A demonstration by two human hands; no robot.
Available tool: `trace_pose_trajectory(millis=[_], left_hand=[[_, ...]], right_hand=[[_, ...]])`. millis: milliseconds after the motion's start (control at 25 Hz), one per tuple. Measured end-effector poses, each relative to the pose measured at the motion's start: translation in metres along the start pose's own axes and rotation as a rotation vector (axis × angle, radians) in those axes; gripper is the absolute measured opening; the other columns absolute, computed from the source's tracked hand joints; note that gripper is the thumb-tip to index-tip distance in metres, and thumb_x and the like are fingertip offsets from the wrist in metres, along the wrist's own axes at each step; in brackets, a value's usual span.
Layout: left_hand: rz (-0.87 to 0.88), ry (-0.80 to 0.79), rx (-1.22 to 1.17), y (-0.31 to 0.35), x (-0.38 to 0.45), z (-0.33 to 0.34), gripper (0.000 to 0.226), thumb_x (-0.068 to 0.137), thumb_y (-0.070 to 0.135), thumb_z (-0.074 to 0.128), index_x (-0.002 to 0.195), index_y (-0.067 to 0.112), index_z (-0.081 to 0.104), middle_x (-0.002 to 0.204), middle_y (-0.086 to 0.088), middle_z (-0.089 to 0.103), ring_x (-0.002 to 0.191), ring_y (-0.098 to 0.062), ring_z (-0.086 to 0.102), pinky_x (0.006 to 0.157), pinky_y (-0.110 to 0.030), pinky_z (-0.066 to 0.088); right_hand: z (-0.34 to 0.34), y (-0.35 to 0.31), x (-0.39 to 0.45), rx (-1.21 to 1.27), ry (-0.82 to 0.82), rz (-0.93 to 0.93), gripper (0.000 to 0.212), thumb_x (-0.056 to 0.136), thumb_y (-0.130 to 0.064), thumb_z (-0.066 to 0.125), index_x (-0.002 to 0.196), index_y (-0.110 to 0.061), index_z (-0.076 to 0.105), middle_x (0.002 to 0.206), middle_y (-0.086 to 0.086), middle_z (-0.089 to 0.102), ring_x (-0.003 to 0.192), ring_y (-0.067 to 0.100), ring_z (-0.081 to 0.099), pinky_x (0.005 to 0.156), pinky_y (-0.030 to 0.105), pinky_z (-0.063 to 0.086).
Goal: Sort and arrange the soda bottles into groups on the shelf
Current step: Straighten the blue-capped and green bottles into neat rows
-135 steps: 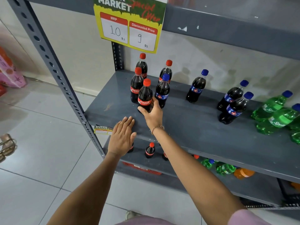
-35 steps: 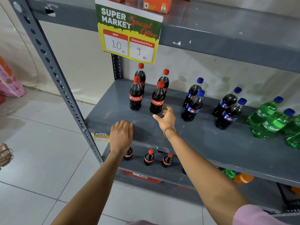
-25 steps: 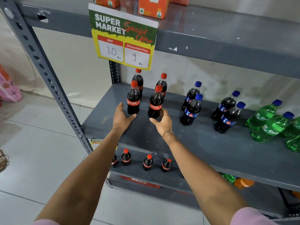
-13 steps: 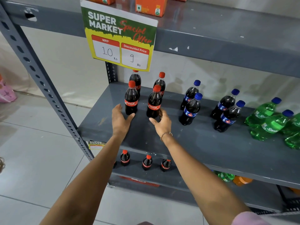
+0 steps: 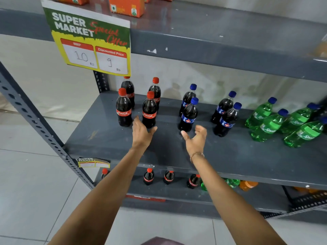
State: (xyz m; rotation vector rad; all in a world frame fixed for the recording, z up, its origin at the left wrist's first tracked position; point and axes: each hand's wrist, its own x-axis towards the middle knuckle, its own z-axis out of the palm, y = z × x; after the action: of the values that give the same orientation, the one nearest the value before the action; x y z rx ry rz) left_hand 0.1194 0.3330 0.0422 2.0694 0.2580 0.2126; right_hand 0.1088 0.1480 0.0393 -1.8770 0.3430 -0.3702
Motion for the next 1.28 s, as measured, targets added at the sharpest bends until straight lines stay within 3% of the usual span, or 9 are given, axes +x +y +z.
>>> trace_pose_trajectory(millis=[120, 320, 520, 640, 720, 840, 1000, 1120, 1280], left_hand=[[-0.015, -0.027, -0.085, 0.005, 0.011, 0.001, 0.078, 0.081, 0.018, 0.071, 0.141, 0.001, 0.023, 0.140, -0.017, 0.043, 0.131, -0.030, 0.039, 0.108, -0.039, 0.033], [0.002, 0.039, -0.010, 0.004, 0.015, 0.003, 0.056, 0.085, 0.020, 0.066, 0.131, 0.001, 0.038, 0.127, -0.019, 0.055, 0.120, -0.034, 0.049, 0.098, -0.040, 0.040], [-0.003, 0.054, -0.058, 0.000, 0.011, 0.004, 0.059, 0.082, 0.015, 0.070, 0.130, 0.001, 0.039, 0.130, -0.016, 0.051, 0.121, -0.030, 0.048, 0.099, -0.034, 0.038], [0.001, 0.218, -0.010, -0.006, -0.003, 0.014, 0.050, 0.079, 0.013, 0.073, 0.114, -0.003, 0.042, 0.117, -0.019, 0.045, 0.106, -0.032, 0.049, 0.088, -0.031, 0.038], [0.062, 0.238, 0.076, -0.003, -0.016, 0.030, 0.042, 0.081, 0.015, 0.071, 0.106, -0.004, 0.043, 0.108, -0.019, 0.046, 0.096, -0.033, 0.049, 0.082, -0.037, 0.039], [0.126, 0.103, 0.051, 0.013, -0.029, 0.058, 0.034, 0.084, 0.019, 0.068, 0.102, 0.001, 0.047, 0.100, -0.011, 0.047, 0.091, -0.027, 0.049, 0.083, -0.040, 0.043], [0.106, -0.100, -0.036, 0.041, -0.031, 0.089, 0.073, 0.077, 0.025, 0.076, 0.133, 0.003, 0.034, 0.130, -0.009, 0.039, 0.123, -0.025, 0.040, 0.103, -0.033, 0.036], [0.047, -0.170, -0.055, 0.059, -0.024, 0.106, 0.093, 0.072, 0.025, 0.079, 0.143, 0.006, 0.022, 0.146, -0.012, 0.032, 0.136, -0.027, 0.030, 0.112, -0.042, 0.029], [0.041, -0.101, -0.082, 0.071, -0.020, 0.117, 0.074, 0.075, 0.021, 0.077, 0.135, 0.009, 0.036, 0.135, -0.010, 0.050, 0.123, -0.027, 0.047, 0.094, -0.027, 0.036]], right_hand=[[-0.006, -0.004, 0.023, -0.020, -0.207, 0.000, 0.069, 0.075, -0.011, 0.073, 0.132, -0.010, 0.034, 0.134, 0.007, 0.048, 0.122, 0.020, 0.045, 0.102, 0.029, 0.035], [0.001, 0.000, 0.034, -0.010, -0.216, 0.027, 0.058, 0.078, -0.011, 0.070, 0.128, -0.016, 0.041, 0.125, 0.006, 0.056, 0.114, 0.019, 0.052, 0.090, 0.025, 0.037], [0.001, 0.002, 0.033, 0.012, -0.228, 0.020, 0.060, 0.077, -0.012, 0.071, 0.129, -0.016, 0.041, 0.126, 0.005, 0.056, 0.112, 0.015, 0.051, 0.092, 0.025, 0.037], [-0.004, -0.001, 0.030, 0.031, -0.273, 0.027, 0.069, 0.074, -0.012, 0.074, 0.132, -0.012, 0.036, 0.129, 0.003, 0.052, 0.114, 0.011, 0.047, 0.100, 0.027, 0.037], [-0.018, 0.004, 0.027, 0.011, -0.207, 0.061, 0.062, 0.075, -0.012, 0.073, 0.127, -0.009, 0.040, 0.122, 0.006, 0.053, 0.110, 0.015, 0.050, 0.100, 0.031, 0.041], [-0.046, 0.023, 0.014, 0.017, -0.005, 0.072, 0.032, 0.077, -0.012, 0.071, 0.101, -0.007, 0.050, 0.093, 0.007, 0.056, 0.087, 0.019, 0.054, 0.085, 0.035, 0.049], [-0.091, 0.038, 0.028, -0.030, 0.196, 0.004, 0.041, 0.076, -0.012, 0.073, 0.105, 0.001, 0.047, 0.104, 0.012, 0.045, 0.102, 0.030, 0.049, 0.097, 0.046, 0.041], [-0.122, 0.041, 0.060, -0.040, -0.004, 0.050, 0.075, 0.074, -0.012, 0.075, 0.133, -0.001, 0.030, 0.139, 0.015, 0.036, 0.127, 0.025, 0.038, 0.110, 0.036, 0.029], [-0.137, 0.044, 0.083, -0.057, -0.257, 0.063, 0.077, 0.071, -0.015, 0.078, 0.133, -0.011, 0.031, 0.133, 0.008, 0.050, 0.112, 0.014, 0.047, 0.094, 0.025, 0.035]])
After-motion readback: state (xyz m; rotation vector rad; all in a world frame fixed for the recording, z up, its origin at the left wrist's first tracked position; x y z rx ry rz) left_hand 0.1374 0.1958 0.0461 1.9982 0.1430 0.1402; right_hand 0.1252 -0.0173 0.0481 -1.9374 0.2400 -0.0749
